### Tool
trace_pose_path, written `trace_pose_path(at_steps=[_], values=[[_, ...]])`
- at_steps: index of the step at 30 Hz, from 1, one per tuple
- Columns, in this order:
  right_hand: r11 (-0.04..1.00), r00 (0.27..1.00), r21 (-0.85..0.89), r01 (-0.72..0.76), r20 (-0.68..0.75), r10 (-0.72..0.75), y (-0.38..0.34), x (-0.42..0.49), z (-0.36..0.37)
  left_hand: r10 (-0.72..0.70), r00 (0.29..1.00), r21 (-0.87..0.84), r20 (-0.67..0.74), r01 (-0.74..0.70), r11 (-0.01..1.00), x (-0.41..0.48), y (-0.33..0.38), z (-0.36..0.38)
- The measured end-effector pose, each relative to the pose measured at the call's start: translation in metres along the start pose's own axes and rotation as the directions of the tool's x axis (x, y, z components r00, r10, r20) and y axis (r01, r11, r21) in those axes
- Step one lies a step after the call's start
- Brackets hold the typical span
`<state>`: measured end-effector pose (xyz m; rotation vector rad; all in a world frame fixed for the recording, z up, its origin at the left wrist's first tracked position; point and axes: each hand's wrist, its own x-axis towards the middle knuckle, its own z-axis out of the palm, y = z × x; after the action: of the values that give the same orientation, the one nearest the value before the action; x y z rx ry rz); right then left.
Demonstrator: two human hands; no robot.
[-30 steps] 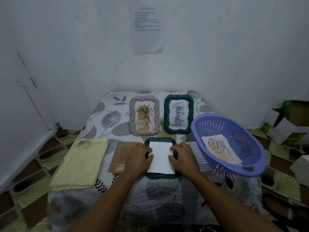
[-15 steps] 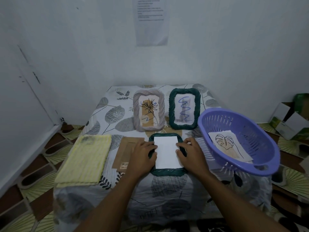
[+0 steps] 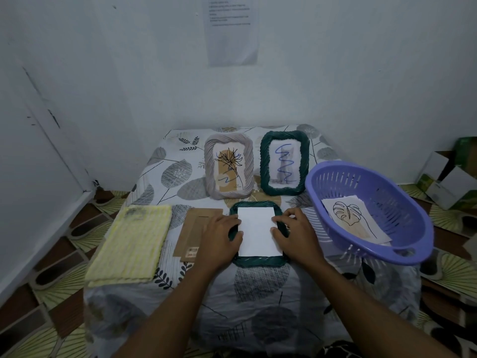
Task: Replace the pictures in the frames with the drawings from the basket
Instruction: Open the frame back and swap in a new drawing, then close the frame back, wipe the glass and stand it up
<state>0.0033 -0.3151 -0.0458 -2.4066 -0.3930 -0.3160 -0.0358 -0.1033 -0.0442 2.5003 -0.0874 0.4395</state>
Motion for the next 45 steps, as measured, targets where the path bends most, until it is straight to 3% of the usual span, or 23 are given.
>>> trace_pose_path(at_steps=[5,8,10,14,18,26,31,35,39,45], values=[[1.0,1.0,0.0,-0.008,0.0,0.008,0.001,0.0,0.0,-0.026,1.0,-0.026,0.008,0.026,0.999,-0.001,0.002,-0.002],[1.0,1.0,0.008,-0.016,-0.001,0.016,0.0,0.001,0.0,-0.056,0.997,-0.138,0.06,0.064,0.988,0.004,0.008,-0.013],[1.0,1.0,0.02,-0.017,-0.002,0.017,0.0,0.001,0.0,-0.075,0.997,-0.173,0.016,0.077,0.982,0.009,0.009,-0.025],[1.0,1.0,0.027,-0.016,-0.005,0.016,0.001,0.001,0.001,-0.193,0.966,0.08,-0.173,0.209,0.975,0.011,-0.01,-0.045],[0.999,1.0,0.027,-0.024,-0.013,0.024,0.0,0.001,0.002,-0.388,0.912,0.316,-0.135,0.41,0.855,0.006,-0.032,-0.055],[0.998,0.999,0.044,-0.042,0.012,0.042,-0.002,0.002,-0.002,-0.426,0.899,0.221,-0.106,0.439,0.871,0.009,-0.019,-0.065],[0.981,0.996,0.173,-0.083,0.031,0.079,-0.007,0.008,-0.013,-0.486,0.868,-0.075,-0.104,0.48,0.874,0.029,0.009,-0.077],[0.964,0.995,0.265,-0.036,-0.076,0.058,-0.025,0.018,-0.028,-0.461,0.887,-0.248,-0.042,0.437,0.864,0.039,0.052,-0.056],[0.869,0.985,0.463,-0.173,0.098,0.144,-0.04,0.028,-0.033,-0.429,0.903,-0.262,0.034,0.422,0.868,0.04,0.073,-0.03],[0.94,0.982,0.287,-0.186,0.087,0.167,-0.029,0.029,-0.035,-0.35,0.937,-0.309,0.012,0.336,0.89,0.027,0.052,-0.018]])
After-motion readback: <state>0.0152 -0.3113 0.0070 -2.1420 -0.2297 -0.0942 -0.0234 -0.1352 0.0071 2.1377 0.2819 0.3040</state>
